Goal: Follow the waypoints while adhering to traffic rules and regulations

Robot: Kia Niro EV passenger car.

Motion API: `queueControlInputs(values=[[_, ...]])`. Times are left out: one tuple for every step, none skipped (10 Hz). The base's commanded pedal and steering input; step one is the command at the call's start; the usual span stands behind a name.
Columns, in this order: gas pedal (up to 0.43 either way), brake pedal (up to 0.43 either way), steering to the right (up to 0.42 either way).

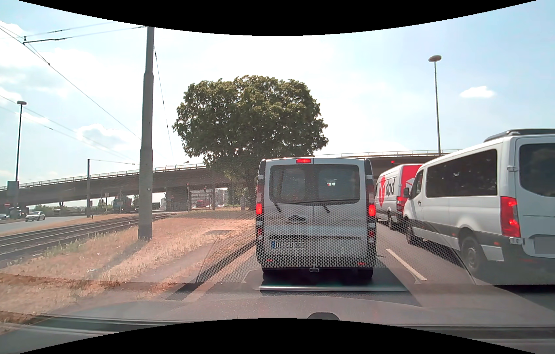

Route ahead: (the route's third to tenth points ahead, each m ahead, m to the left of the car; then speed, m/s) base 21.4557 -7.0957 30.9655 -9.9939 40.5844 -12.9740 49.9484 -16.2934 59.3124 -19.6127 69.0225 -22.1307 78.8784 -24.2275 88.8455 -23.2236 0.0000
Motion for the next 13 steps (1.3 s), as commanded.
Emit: queueControlInputs(values=[[0.0,0.299,0.014],[0.0,0.293,0.014],[0.0,0.299,0.014],[0.0,0.299,0.014],[0.0,0.299,0.014],[0.0,0.299,0.014],[0.0,0.299,0.014],[0.0,0.299,0.014],[0.0,0.299,0.014],[0.0,0.299,0.014],[0.0,0.299,0.014],[0.0,0.293,0.014],[0.0,0.299,0.014]])
